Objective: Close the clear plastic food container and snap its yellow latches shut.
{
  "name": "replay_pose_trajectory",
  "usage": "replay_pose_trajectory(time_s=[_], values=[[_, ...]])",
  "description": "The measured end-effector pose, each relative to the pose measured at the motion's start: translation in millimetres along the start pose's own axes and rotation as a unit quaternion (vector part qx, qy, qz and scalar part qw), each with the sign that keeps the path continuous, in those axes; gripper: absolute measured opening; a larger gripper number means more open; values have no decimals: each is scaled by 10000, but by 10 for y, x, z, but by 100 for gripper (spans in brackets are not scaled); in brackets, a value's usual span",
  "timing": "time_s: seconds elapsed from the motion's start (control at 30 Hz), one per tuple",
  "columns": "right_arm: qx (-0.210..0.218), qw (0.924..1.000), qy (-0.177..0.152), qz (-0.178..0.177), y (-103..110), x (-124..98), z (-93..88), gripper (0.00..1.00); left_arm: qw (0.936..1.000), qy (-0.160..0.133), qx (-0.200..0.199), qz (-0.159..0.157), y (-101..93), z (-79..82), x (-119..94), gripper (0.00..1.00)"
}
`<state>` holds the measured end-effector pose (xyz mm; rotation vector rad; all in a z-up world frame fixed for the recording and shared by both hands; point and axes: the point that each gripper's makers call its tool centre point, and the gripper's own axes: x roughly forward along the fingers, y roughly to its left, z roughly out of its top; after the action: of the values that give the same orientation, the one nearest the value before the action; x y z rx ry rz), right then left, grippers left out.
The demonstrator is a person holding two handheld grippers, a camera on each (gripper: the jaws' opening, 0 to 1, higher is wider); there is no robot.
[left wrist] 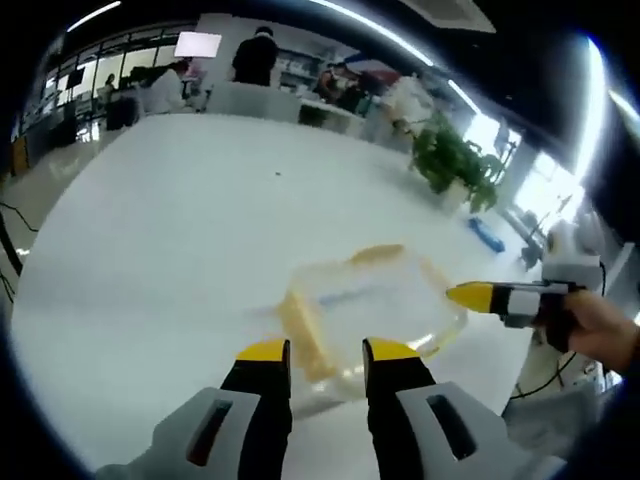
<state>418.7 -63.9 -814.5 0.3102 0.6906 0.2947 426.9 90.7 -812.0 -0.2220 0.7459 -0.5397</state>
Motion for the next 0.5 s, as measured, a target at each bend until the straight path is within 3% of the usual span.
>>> replay_pose_trajectory(time_s=[0.13,0.37,0.5], values=[[11,9999,139,97,-5,24,5,24,9996,47,-286,63,10,-22,17,27],[-140,9982,454,374,4,51,6,24,9999,28,-168,28,4,-24,25,26],[-192,9965,651,483,12,69,7,24,9994,323,41,-64,-5,-20,42,24]])
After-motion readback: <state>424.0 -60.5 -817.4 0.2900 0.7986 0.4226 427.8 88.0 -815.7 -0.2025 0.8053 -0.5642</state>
